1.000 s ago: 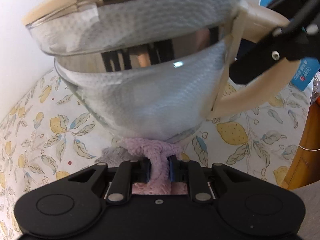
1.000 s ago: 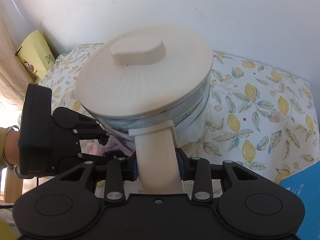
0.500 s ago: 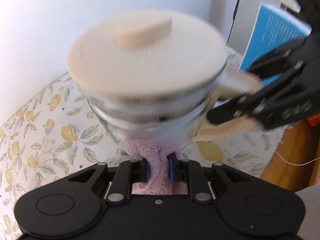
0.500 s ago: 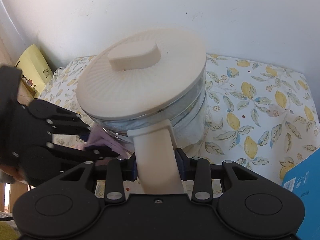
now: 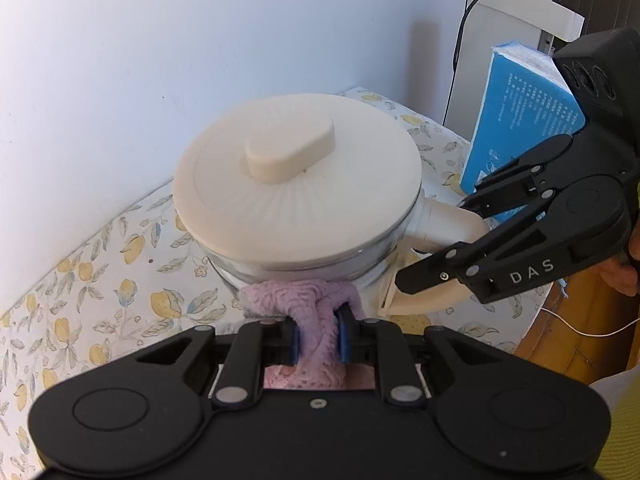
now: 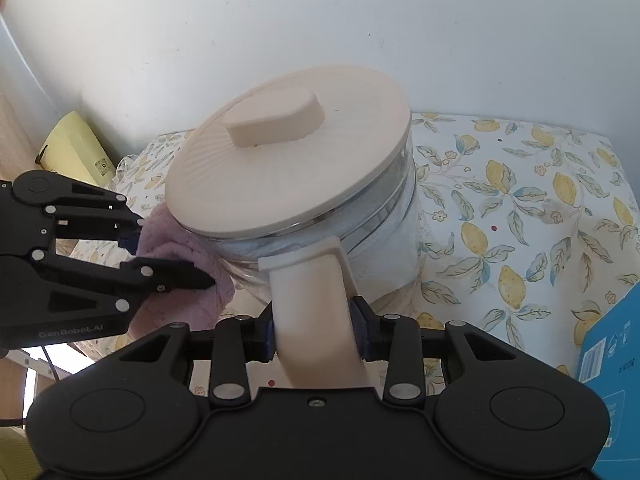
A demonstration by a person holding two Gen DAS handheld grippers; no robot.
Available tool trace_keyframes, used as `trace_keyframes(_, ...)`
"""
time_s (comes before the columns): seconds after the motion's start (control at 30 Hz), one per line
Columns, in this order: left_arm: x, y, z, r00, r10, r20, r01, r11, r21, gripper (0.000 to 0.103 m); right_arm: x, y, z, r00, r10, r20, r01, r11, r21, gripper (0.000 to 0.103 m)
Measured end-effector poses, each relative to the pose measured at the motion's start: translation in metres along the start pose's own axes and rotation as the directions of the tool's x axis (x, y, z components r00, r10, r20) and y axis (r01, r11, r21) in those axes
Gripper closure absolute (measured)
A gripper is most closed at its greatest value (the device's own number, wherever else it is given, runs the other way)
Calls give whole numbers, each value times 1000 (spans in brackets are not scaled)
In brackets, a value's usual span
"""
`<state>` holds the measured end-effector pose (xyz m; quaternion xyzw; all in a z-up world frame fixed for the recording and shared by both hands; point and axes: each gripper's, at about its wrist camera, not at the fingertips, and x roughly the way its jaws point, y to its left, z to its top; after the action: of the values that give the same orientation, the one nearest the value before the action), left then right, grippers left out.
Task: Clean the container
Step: 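Wipe the glass below the cream handle with the pink cloth in the left gripper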
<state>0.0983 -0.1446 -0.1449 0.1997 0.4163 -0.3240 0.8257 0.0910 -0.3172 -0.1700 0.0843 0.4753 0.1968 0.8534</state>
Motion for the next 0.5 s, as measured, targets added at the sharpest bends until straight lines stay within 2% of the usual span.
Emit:
trace_keyframes(0.2,4,3,-3,1000,-11,7,11,1000,0,87,1,4,-2,1000,-5,2,5,1000,-7,62)
trace_keyframes(0.5,51,2,-25,999,-24,-36,24,1000,-13,86,4,11,-4,1000,-25,1,25,1000,-9,63)
